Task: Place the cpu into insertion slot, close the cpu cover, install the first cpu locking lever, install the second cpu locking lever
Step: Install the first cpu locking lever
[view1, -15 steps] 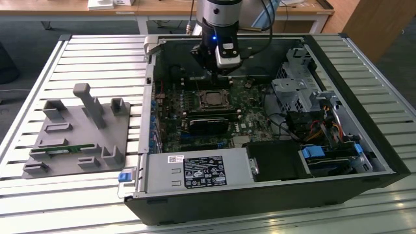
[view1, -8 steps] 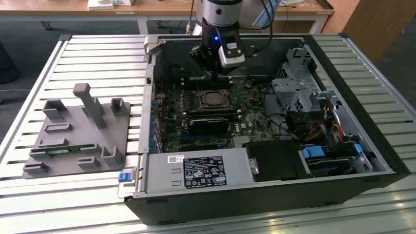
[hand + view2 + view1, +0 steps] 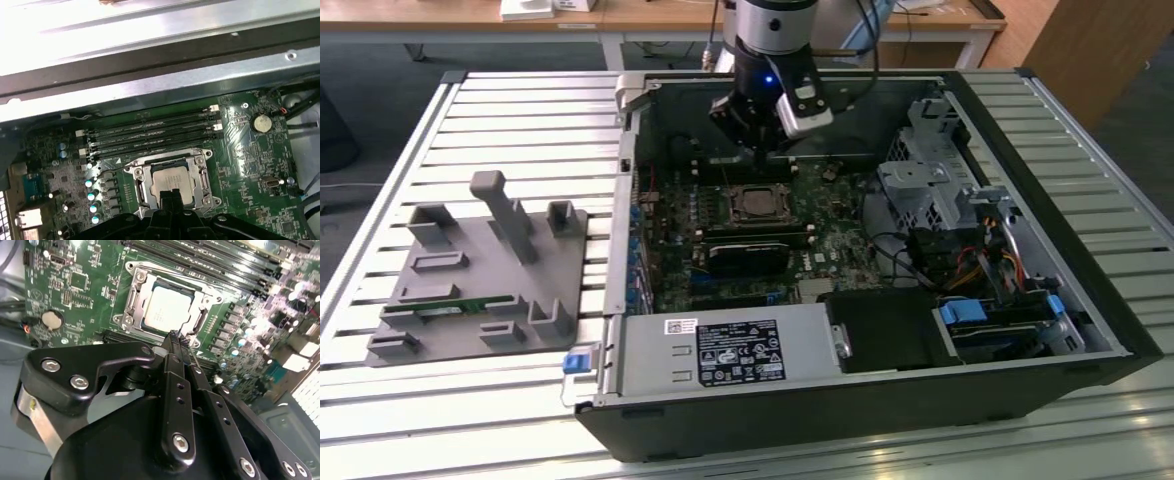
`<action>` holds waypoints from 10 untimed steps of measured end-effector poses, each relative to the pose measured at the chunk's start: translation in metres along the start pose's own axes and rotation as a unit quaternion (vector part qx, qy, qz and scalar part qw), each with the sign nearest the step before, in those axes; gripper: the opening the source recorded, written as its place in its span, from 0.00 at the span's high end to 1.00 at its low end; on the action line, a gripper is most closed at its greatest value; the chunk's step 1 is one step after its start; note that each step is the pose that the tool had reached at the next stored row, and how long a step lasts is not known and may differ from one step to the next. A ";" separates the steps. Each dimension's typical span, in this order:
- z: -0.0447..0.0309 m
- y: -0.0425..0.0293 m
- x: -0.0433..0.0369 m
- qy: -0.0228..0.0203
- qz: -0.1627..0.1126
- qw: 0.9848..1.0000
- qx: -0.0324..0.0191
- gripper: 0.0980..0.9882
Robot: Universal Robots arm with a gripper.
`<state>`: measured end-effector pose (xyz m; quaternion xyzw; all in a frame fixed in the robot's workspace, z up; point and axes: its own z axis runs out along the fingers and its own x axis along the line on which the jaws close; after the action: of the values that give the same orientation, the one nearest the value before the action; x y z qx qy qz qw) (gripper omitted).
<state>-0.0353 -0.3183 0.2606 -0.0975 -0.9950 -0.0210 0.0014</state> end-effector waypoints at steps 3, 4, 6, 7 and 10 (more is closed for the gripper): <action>0.0000 -0.0003 0.0001 0.001 -0.016 1.000 0.000 0.99; 0.0000 -0.0003 0.0001 0.001 -0.022 1.000 0.000 0.99; -0.0001 -0.0004 0.0001 0.001 -0.032 0.999 0.000 0.99; -0.0001 -0.0004 0.0001 0.001 -0.038 0.999 0.000 0.99; 0.0000 -0.0008 0.0006 0.002 -0.047 0.999 0.000 0.99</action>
<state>-0.0360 -0.3189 0.2606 -0.0508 -0.9985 -0.0210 0.0020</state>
